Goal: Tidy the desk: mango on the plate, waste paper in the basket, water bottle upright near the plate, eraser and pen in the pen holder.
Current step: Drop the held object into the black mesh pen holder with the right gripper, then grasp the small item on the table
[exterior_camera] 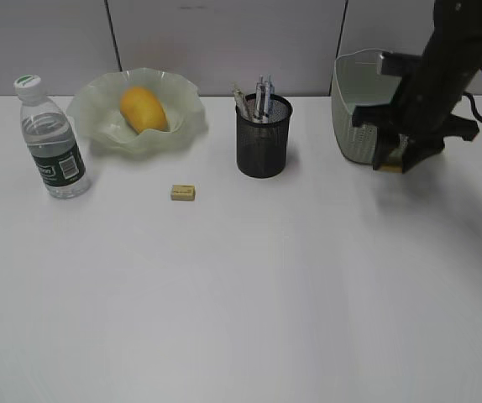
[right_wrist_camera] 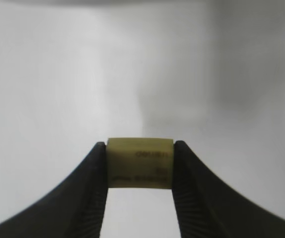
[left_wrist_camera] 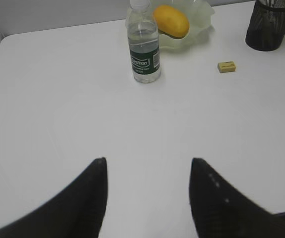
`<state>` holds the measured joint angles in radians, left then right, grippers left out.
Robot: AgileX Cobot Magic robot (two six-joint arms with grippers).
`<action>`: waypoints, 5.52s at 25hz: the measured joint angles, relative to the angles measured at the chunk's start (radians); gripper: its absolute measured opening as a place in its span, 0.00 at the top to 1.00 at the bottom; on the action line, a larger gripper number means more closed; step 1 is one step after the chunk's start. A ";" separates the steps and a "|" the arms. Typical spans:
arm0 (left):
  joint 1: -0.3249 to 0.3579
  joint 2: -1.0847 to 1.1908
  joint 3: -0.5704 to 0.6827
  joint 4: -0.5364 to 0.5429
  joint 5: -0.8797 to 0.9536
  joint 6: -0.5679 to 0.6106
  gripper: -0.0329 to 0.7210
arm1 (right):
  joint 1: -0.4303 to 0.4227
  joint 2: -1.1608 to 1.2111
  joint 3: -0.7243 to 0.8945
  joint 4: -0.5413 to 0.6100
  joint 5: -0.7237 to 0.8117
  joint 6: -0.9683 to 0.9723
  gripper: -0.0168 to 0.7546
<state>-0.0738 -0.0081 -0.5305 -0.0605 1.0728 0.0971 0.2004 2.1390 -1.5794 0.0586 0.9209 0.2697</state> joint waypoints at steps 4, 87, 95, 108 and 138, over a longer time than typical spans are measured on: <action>0.000 0.000 0.000 0.000 0.000 0.000 0.42 | 0.067 -0.014 -0.133 0.011 0.017 -0.011 0.57; 0.000 0.000 0.000 0.002 0.000 0.000 0.42 | 0.254 -0.468 0.219 -0.017 0.231 -0.275 0.24; 0.000 0.000 0.000 0.002 0.000 0.000 0.42 | 0.254 -0.749 0.487 -0.013 0.099 -0.264 0.25; 0.000 0.000 0.000 0.002 0.000 0.000 0.42 | 0.254 -1.244 0.793 -0.008 0.070 -0.263 0.25; 0.000 0.059 -0.016 -0.078 -0.039 0.000 0.42 | 0.254 -1.880 1.073 -0.059 0.122 -0.263 0.25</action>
<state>-0.0738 0.0509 -0.5462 -0.1385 1.0340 0.0971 0.4540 0.2586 -0.5062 0.0000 1.0425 0.0068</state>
